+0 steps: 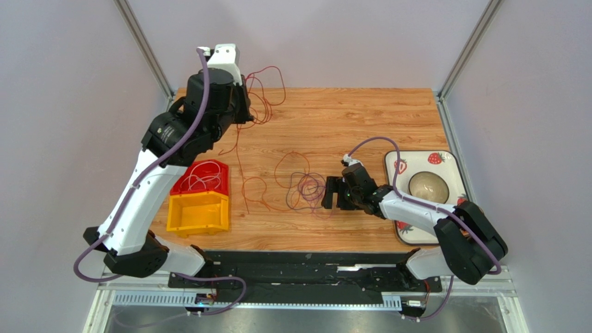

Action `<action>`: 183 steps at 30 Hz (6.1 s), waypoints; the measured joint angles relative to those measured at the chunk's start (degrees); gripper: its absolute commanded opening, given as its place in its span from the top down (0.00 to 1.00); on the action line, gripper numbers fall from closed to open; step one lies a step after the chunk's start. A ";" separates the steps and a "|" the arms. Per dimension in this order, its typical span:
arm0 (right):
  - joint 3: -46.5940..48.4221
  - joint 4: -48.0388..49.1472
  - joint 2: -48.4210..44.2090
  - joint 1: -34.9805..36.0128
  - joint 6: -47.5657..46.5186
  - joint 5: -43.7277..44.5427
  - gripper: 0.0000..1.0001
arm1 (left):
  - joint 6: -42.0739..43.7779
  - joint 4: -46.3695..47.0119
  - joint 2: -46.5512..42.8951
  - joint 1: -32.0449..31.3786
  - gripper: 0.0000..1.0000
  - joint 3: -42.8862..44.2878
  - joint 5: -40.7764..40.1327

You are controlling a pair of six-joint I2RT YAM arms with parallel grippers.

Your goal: Untangle the cables

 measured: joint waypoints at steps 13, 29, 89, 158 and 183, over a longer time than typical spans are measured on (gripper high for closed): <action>-0.07 0.04 -0.09 0.00 0.00 -0.02 0.15 | 4.44 -3.69 -5.81 0.39 1.00 -1.07 -4.68; -0.07 0.04 -0.09 0.00 0.00 -0.02 0.15 | 1.73 -11.34 -14.80 3.37 1.00 -10.34 -15.50; -1.20 0.50 -1.29 -0.02 -0.44 -0.72 0.15 | -28.76 -0.59 -27.65 27.04 1.00 -69.61 -10.32; -1.20 0.59 -1.22 -0.04 -1.31 -1.31 0.15 | -23.91 10.51 -10.05 33.16 0.79 -62.36 -7.30; -1.20 0.63 -1.20 -0.04 -1.38 -1.46 0.15 | -24.96 9.20 -22.49 33.16 0.54 -69.29 -6.71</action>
